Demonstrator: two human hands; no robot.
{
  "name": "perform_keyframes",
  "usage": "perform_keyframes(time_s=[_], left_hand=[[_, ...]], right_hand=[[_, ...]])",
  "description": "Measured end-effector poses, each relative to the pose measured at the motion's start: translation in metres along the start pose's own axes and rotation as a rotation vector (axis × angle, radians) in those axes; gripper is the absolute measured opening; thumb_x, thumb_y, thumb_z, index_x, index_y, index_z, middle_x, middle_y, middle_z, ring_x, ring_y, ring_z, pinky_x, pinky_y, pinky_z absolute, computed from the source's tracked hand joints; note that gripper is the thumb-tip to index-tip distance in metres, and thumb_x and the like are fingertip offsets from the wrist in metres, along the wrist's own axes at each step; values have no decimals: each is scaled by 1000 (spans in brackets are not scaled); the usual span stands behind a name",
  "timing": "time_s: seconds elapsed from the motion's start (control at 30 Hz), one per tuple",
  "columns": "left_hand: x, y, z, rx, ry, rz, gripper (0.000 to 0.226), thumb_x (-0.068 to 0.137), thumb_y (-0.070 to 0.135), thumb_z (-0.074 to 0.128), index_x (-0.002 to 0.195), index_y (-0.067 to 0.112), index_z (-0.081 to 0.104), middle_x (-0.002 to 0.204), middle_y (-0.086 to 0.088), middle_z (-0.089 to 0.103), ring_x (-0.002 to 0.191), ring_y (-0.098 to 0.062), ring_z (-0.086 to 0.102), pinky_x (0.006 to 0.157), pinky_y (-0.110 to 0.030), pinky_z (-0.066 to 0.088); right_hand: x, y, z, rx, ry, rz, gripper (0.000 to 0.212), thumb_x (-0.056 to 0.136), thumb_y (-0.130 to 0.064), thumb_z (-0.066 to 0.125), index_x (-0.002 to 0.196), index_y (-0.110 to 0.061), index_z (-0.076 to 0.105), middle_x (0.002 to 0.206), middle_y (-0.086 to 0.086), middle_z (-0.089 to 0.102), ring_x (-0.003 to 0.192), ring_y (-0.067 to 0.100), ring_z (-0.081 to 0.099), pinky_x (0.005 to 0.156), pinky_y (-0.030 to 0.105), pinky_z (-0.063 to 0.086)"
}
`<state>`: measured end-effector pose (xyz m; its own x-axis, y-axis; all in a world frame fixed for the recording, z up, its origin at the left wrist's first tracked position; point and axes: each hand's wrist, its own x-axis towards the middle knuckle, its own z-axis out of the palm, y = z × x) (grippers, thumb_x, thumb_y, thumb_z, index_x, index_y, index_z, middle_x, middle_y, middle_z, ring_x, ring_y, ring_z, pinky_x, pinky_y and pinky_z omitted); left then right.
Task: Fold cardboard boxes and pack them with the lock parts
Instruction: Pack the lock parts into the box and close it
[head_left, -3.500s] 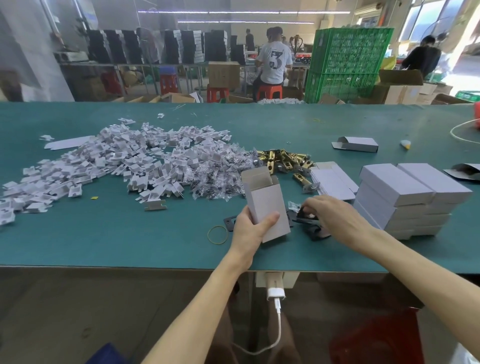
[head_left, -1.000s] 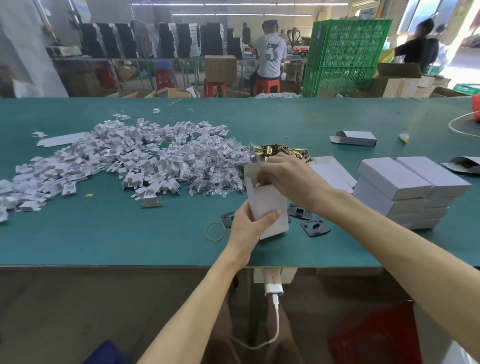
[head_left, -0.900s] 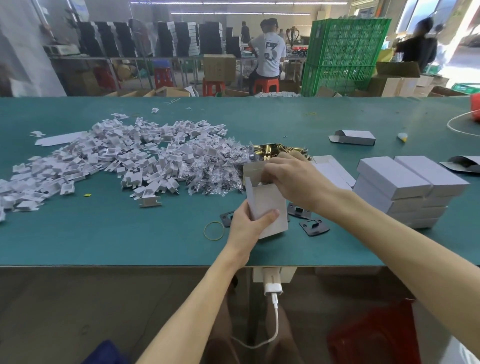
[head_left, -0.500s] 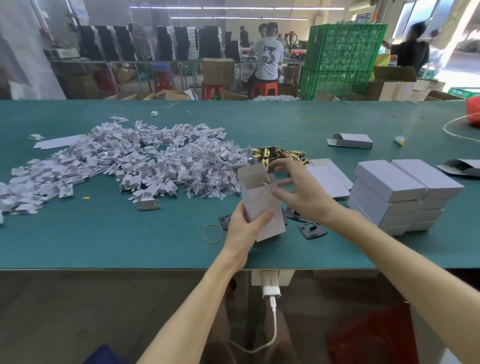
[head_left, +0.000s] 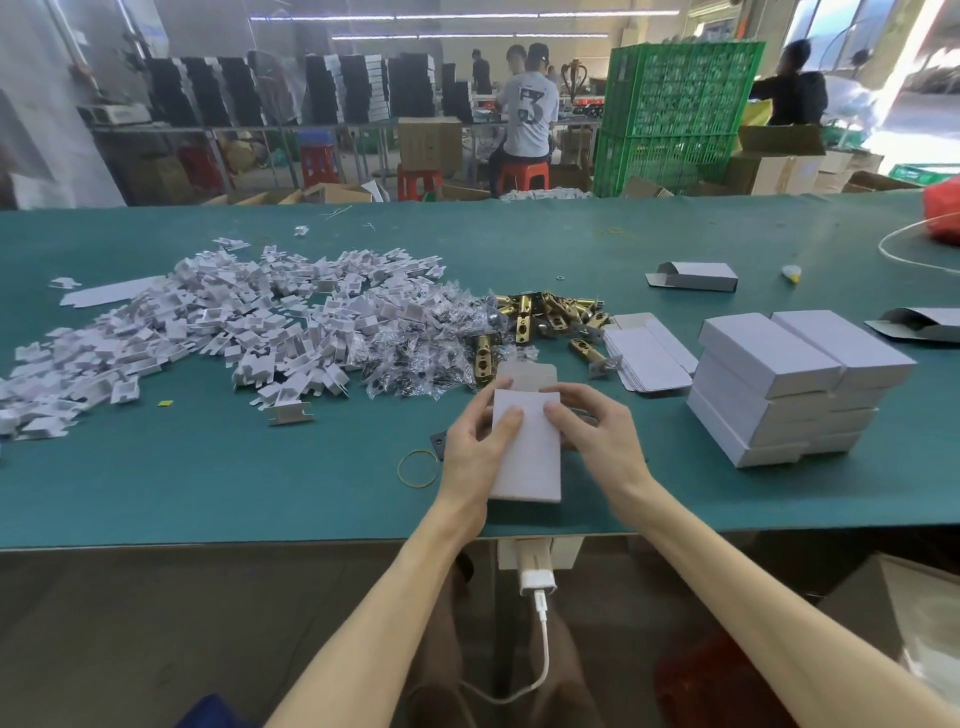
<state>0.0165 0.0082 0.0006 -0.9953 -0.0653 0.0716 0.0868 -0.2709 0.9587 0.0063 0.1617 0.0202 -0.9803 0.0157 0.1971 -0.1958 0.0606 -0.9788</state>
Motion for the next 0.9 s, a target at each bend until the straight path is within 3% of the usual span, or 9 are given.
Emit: perform_keyframes(time_s=[0.1, 0.2, 0.33, 0.5, 0.6, 0.67, 0.77, 0.9], left_hand=[[0, -1, 0, -2, 29, -22, 18, 98, 22, 72, 113, 15, 66, 100, -4, 76, 86, -22, 73, 68, -39, 63], [0, -2, 0, 63, 43, -35, 16, 99, 25, 71, 103, 10, 67, 91, -5, 74, 79, -20, 71, 61, -32, 59], [-1, -2, -2, 41, 16, -45, 15, 99, 23, 70, 113, 20, 75, 110, -11, 75, 87, -22, 71, 70, -39, 61], [0, 0, -7, -65, -107, -19, 24, 101, 13, 65, 122, 19, 75, 126, -7, 74, 102, -27, 71, 84, -45, 62], [-1, 1, -5, -97, -60, -28, 27, 100, 10, 65, 120, 24, 77, 122, -7, 76, 95, -25, 72, 78, -42, 64], [-1, 1, -4, -126, 3, -31, 28, 100, 9, 65, 119, 27, 78, 117, -9, 76, 92, -27, 72, 77, -45, 64], [0, 1, -7, -216, 125, -31, 30, 101, 7, 64, 121, 26, 76, 117, -12, 75, 92, -28, 73, 73, -45, 64], [1, 1, -8, -301, 150, -17, 42, 101, 7, 63, 136, 30, 67, 115, -13, 73, 92, -26, 72, 75, -44, 63]], right_hand=[[-7, 7, 4, 20, -2, 2, 9, 98, -26, 66, 104, -30, 71, 100, -12, 74, 90, 8, 70, 72, 26, 59], [-12, 11, 9, 29, 8, 15, 10, 100, -29, 63, 103, -29, 72, 97, -13, 73, 82, 8, 70, 65, 23, 57], [-15, 12, 11, 47, 13, 18, 12, 100, -29, 63, 97, -35, 73, 95, -11, 74, 82, 14, 71, 64, 26, 58], [-13, 14, 11, -19, 11, 23, 11, 99, -32, 64, 106, -25, 69, 100, -5, 73, 88, 15, 70, 68, 27, 57], [-14, 12, 13, 39, 33, 99, 33, 94, -38, 69, 118, -22, 53, 105, -2, 74, 90, 14, 72, 70, 29, 59], [-15, 10, 12, 44, -18, 136, 42, 92, -43, 70, 121, -23, 47, 108, 0, 75, 90, 12, 73, 73, 30, 60], [-20, 11, 12, -133, -211, 22, 42, 93, -44, 69, 129, -33, 49, 119, -10, 68, 100, 2, 68, 83, 22, 56], [-24, 9, 5, -170, -391, 7, 71, 89, -45, 72, 151, -43, 38, 129, -19, 63, 113, 1, 63, 93, 22, 53]])
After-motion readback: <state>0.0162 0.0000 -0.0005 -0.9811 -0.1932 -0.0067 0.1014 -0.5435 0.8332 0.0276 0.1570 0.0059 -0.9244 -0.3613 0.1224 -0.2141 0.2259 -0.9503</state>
